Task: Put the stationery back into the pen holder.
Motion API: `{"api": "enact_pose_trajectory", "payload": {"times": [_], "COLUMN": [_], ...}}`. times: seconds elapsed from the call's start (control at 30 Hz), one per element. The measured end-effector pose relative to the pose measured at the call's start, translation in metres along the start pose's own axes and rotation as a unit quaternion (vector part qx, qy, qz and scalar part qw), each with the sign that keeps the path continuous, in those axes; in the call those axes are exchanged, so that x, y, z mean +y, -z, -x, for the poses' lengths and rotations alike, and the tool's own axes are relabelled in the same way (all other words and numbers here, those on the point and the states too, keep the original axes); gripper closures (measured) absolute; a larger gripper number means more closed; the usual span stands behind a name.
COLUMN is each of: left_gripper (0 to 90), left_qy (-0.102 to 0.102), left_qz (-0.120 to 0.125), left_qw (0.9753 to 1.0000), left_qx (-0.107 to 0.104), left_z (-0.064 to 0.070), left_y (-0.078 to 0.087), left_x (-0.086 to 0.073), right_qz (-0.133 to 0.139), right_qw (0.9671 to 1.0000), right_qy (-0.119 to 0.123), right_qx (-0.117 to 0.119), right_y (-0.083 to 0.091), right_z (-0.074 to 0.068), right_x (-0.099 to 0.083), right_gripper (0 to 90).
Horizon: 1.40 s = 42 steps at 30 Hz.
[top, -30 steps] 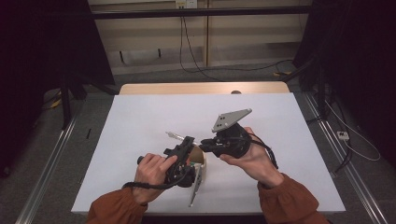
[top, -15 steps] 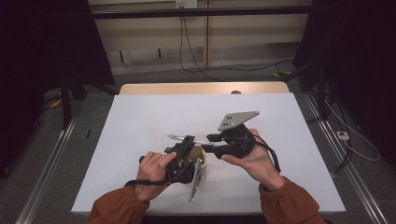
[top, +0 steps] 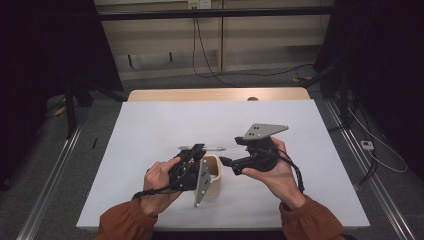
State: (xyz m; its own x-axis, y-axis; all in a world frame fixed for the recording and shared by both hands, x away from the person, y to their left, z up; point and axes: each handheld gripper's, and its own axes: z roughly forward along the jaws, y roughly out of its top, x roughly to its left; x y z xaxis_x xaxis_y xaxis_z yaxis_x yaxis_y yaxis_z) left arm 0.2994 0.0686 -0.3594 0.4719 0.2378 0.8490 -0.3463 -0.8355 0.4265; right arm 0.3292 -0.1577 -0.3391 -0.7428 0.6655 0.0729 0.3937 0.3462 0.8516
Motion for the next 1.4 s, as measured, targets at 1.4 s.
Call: {"api": "enact_pose_trajectory", "payload": {"times": [1.4], "left_gripper": [79.6], "left_qy": [0.424], "left_qz": [0.132], "left_qw": [0.8738], "left_qx": [-0.197], "left_z": [-0.057], "left_y": [0.007], "left_x": [-0.048], "right_qz": [0.046], "right_qw": [0.9931], "right_qy": [-0.048], "right_qx": [-0.097], "right_y": [0.010], "right_z": [0.028], "right_x": [-0.060], "right_gripper": [8.5]}}
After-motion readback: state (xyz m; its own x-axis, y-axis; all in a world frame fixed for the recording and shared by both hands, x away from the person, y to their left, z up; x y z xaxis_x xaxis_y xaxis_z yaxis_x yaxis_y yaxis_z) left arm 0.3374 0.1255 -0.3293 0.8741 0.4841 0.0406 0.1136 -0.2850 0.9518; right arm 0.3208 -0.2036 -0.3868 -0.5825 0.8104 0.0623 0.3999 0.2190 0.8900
